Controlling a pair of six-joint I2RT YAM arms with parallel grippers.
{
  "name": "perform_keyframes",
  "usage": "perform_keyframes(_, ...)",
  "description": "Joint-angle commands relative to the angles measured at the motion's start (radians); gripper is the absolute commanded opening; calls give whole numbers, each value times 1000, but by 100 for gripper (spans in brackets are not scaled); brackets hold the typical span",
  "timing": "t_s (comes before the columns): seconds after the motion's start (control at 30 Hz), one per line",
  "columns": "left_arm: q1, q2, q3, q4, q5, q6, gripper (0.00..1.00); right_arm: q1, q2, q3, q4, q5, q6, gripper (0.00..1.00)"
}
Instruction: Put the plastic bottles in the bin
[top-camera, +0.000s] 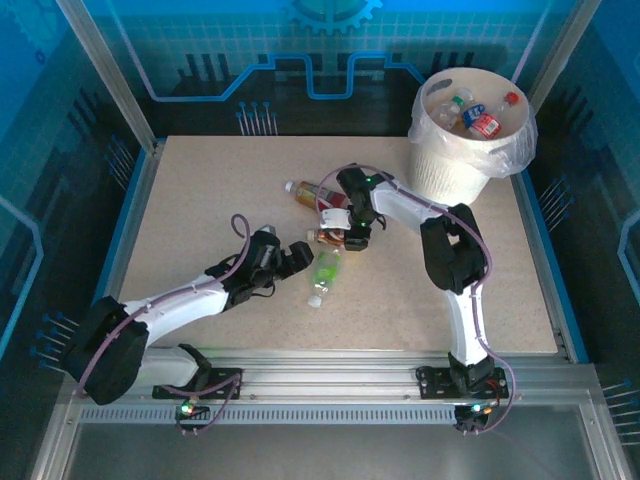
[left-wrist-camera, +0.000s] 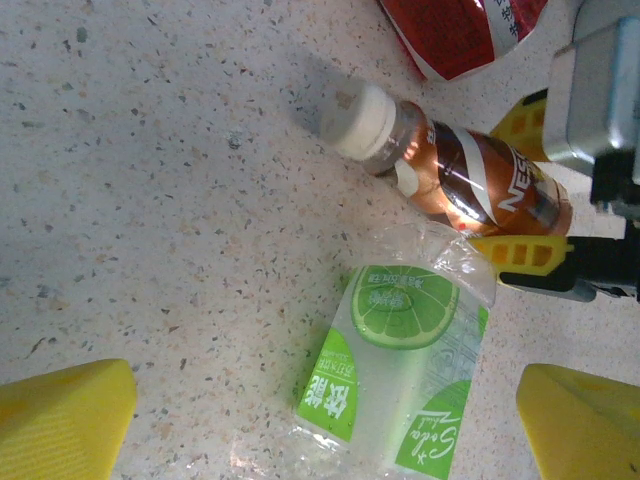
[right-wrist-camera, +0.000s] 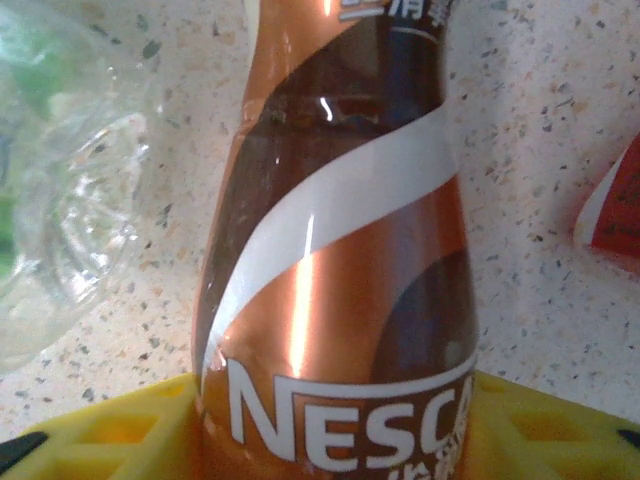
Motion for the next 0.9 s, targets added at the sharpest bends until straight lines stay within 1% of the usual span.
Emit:
perform_keyframes(0.0, 4, 30, 31, 36, 19, 5, 99, 13, -59, -42, 11, 8, 8, 49)
perform_keyframes(0.03, 2, 36, 39, 34, 22, 15, 99, 13, -73, -51, 16, 8, 13, 47)
perform_keyframes(0.2, -8, 42, 65, 29, 16, 58, 99, 11, -168, -116, 64, 15, 57, 45)
perform_keyframes(0.33, -26, 28, 63, 19, -38, 71, 99, 11, -277, -176, 119, 23, 137, 45)
perform_keyframes(0.43, -26, 23, 69, 7, -53, 94, 99, 8, -371, -227, 195, 20, 222, 45)
perform_keyframes(0.47, -28, 22, 74, 0, -58, 99, 99, 2, -405, -238, 219, -3, 264, 44)
perform_keyframes(0.57, -32, 20, 77, 0, -74, 98, 99, -32, -503, -280, 286, -128, 377, 44)
perform_keyframes(0.67, -40, 17, 69, 18, -99, 83, 99, -54, -577, -296, 334, -172, 477, 43)
perform_keyframes(0.73, -46, 17, 69, 30, -106, 79, 99, -74, -620, -271, 332, -203, 553, 42)
perform_keyframes(0.87, -54, 13, 73, 30, -129, 78, 99, -138, -697, -244, 390, -260, 706, 39)
